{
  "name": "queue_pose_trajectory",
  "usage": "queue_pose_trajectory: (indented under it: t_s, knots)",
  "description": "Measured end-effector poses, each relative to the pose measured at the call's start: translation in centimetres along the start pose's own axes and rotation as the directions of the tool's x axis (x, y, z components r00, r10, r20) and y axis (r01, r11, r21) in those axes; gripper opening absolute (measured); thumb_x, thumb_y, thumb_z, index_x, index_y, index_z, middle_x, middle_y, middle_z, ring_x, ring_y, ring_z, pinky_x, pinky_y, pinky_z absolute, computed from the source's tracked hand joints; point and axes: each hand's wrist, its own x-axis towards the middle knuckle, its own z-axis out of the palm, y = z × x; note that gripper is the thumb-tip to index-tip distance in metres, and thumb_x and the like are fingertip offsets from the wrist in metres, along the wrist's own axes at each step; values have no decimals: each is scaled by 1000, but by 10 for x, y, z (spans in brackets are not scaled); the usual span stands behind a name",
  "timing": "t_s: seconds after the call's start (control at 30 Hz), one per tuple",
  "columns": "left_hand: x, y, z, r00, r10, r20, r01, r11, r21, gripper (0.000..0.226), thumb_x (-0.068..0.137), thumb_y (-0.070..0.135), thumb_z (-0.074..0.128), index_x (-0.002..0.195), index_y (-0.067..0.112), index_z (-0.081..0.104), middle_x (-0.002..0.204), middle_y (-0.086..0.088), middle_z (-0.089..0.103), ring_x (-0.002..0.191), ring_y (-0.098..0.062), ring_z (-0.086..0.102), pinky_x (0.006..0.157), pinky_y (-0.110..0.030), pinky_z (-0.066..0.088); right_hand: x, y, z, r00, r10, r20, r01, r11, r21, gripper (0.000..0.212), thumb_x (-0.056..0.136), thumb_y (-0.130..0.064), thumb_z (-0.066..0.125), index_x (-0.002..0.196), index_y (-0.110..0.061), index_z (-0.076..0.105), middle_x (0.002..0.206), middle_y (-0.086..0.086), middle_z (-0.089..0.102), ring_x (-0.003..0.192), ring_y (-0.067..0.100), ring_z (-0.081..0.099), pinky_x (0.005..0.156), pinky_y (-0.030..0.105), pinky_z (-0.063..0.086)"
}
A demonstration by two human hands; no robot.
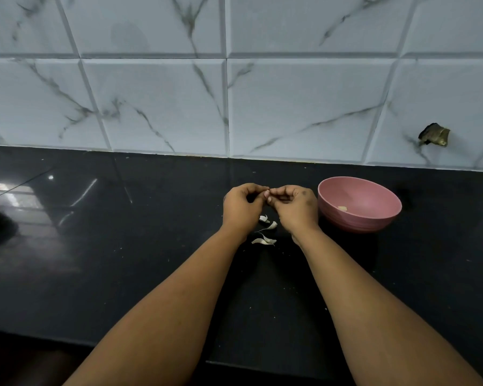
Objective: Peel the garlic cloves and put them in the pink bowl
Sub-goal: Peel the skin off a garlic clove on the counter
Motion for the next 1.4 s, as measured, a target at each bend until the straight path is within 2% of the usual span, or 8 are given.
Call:
queue_pose_trajectory:
  t_s: [0.3, 0.5, 0.6, 0.7, 0.9, 1.1, 1.27, 1.4]
  knots:
    - [-4, 4, 4, 995, -78, -68, 68, 989, -133, 13, 89, 10, 69, 84, 22, 72, 83, -1, 74, 85, -17, 72, 82, -34, 59, 0, -3, 3, 999, -37, 13, 38, 998, -56, 13, 81, -14, 78, 81, -22, 68, 82, -2, 72, 79, 10, 69, 77, 27, 59]
    - [1, 6, -4, 984, -163, 69, 177, 892, -416, 9, 91, 3, 66, 87, 8, 71, 86, -11, 72, 86, -18, 71, 80, -25, 57, 0, -8, 0, 997, -57, 47, 56, 998, 16, 16, 81, -11, 77, 79, -24, 67, 84, 3, 72, 82, 15, 69, 78, 25, 56]
    - [3, 4, -6, 979, -180, 94, 203, 876, -438, 9, 92, 2, 65, 87, 6, 71, 87, -13, 71, 85, -17, 70, 79, -23, 57, 1, -7, 0, 995, -73, 63, 73, 997, 4, 16, 81, -10, 76, 79, -23, 67, 83, 4, 73, 81, 17, 70, 77, 26, 57]
    - [3, 5, -5, 970, -210, 118, 241, 847, -473, 9, 92, -1, 62, 88, 4, 69, 86, -12, 71, 81, -16, 70, 76, -20, 57, 1, -6, 0, 993, -97, 70, 100, 994, -38, 17, 83, -8, 74, 80, -22, 66, 82, 2, 72, 78, 12, 68, 74, 22, 55]
    - [4, 5, -5, 960, -241, 145, 280, 804, -524, 8, 93, -2, 59, 94, -1, 68, 91, -15, 70, 85, -19, 70, 81, -23, 58, 2, -4, -1, 983, -162, 82, 171, 979, -115, 13, 84, -6, 71, 87, -18, 67, 86, 0, 70, 79, 10, 65, 74, 20, 54]
    - [-2, 8, 2, 970, -214, 113, 242, 833, -498, 11, 91, 3, 65, 100, -3, 68, 88, -13, 72, 84, -16, 71, 80, -22, 57, 3, 0, -3, 950, -312, -31, 289, 910, -297, 10, 83, -6, 71, 93, -8, 75, 89, 3, 73, 75, 9, 66, 69, 3, 46]
    - [-2, 8, 2, 972, -223, 68, 226, 835, -502, 13, 91, -3, 63, 103, -1, 68, 88, -10, 73, 83, -13, 71, 79, -20, 57, 0, -3, 0, 908, -417, -28, 389, 868, -309, 12, 80, -4, 73, 89, -10, 76, 87, 4, 72, 74, 13, 67, 73, 25, 56]
    - [1, 10, -1, 956, -257, 142, 294, 827, -479, 12, 94, 5, 62, 99, -4, 70, 90, -13, 73, 85, -18, 72, 76, -20, 58, 0, -3, -2, 890, -456, -15, 422, 836, -351, 13, 78, 0, 71, 86, -11, 75, 83, 3, 70, 73, 14, 65, 68, 25, 53]
